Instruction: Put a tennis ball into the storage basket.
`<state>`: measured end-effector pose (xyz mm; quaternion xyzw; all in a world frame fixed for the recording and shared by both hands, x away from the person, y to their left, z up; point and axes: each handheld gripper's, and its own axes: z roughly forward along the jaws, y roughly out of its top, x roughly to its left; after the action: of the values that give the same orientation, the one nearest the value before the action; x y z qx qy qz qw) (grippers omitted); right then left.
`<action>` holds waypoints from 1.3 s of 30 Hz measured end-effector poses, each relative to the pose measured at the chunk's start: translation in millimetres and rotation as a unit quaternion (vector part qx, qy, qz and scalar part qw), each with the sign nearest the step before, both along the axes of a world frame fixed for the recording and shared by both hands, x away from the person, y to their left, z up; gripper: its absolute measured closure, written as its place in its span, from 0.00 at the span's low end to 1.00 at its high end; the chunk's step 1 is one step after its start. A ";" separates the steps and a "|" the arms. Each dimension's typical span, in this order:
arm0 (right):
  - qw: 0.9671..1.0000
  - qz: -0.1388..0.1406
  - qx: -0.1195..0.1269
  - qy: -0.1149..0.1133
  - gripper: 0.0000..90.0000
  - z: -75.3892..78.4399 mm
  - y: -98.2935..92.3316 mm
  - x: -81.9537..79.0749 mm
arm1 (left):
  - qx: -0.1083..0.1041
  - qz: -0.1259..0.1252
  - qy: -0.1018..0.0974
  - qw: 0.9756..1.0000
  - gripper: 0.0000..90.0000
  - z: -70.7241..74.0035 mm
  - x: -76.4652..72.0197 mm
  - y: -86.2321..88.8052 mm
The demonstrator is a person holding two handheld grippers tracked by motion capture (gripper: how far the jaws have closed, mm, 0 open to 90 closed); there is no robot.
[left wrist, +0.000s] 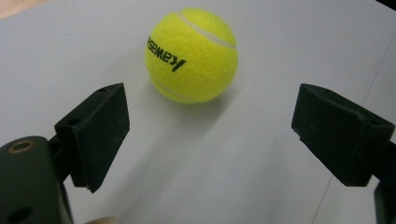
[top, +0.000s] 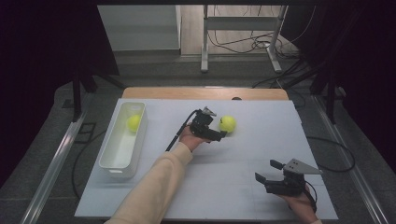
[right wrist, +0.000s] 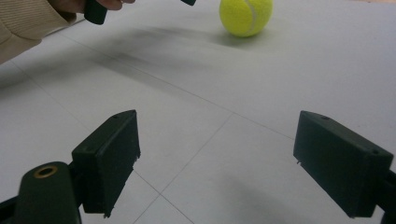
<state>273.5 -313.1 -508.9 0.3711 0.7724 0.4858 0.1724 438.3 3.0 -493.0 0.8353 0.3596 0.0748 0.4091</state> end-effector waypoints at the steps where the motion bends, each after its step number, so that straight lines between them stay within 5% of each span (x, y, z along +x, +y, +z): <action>1: 1.000 0.000 0.000 0.001 0.17 0.0 0.0 0.0 | 0.000 0.001 0.001 1.000 0.13 -0.9 0.6 -0.6; 39: 1.000 -0.001 0.004 0.004 0.17 -0.8 -1.8 1.2 | 0.005 0.002 0.006 1.000 0.11 -21.7 27.2 -26.9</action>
<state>274.7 -314.9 -509.7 0.3743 0.7709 0.4870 0.1688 465.5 -23.9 -514.8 0.8370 0.3631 0.0720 0.4030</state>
